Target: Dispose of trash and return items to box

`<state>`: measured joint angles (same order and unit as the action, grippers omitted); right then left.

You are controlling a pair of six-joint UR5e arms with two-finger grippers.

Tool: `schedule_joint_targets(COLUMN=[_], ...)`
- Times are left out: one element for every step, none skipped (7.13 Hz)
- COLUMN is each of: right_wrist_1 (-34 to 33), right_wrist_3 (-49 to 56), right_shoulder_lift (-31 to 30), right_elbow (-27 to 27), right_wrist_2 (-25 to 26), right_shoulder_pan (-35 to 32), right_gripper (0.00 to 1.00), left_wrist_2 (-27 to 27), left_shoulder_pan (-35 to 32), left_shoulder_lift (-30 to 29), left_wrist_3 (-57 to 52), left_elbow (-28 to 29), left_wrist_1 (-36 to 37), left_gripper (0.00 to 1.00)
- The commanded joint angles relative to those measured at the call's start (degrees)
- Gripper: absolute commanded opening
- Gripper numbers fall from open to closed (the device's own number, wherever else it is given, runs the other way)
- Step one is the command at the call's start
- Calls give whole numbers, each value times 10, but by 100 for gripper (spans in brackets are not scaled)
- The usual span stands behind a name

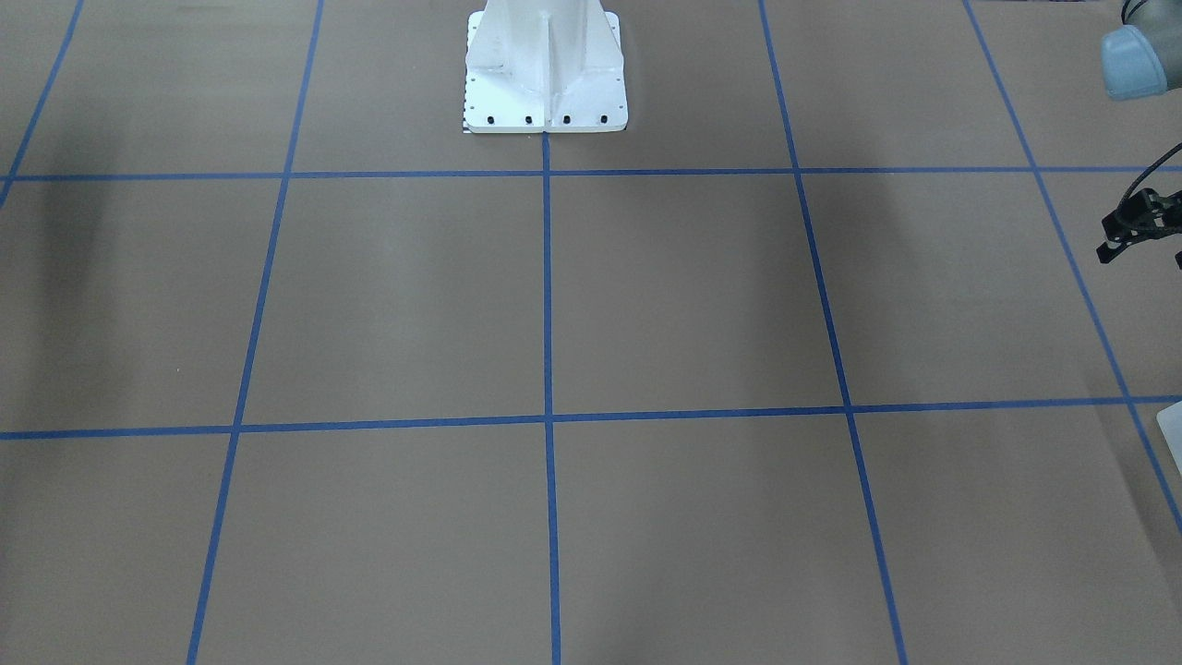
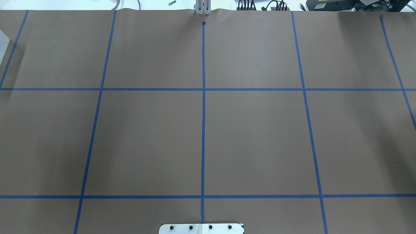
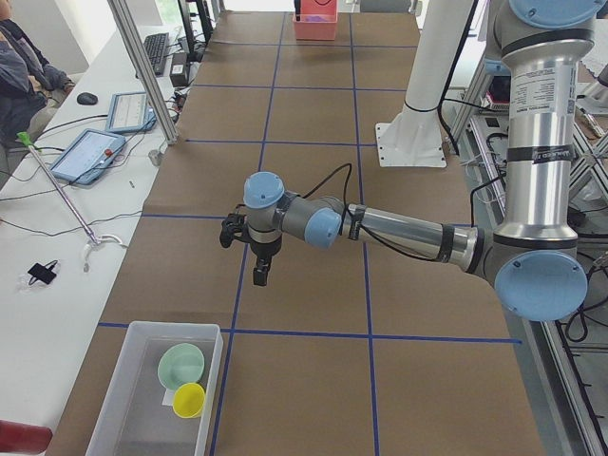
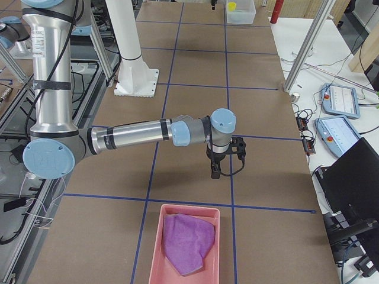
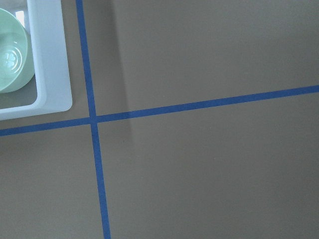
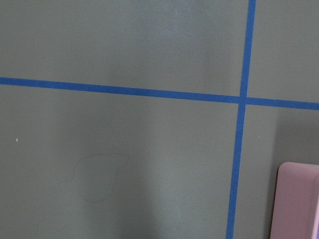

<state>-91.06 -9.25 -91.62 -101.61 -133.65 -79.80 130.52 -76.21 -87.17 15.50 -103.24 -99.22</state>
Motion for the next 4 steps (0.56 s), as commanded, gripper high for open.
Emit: schedule_joint_targets(right_wrist_1=[0, 0, 1, 1], right_wrist_3=[0, 0, 0, 1], right_shoulder_lift=[-2, -5, -6, -12], right_elbow=[-3, -6, -10, -19], right_wrist_2=[0, -1, -1, -1], right_shoulder_pan=[-1, -1, -1, -3], right_gripper=[100, 100, 100, 100], left_wrist_2=[-1, 0, 0, 0], left_shoulder_pan=[-6, -7, -8, -8], left_shoulder_lift=[8, 8, 9, 9], left_wrist_3=[1, 1, 1, 1], left_elbow=[-26, -28, -35, -35], left_wrist_1=[10, 24, 26, 26], left_gripper=[98, 98, 98, 98])
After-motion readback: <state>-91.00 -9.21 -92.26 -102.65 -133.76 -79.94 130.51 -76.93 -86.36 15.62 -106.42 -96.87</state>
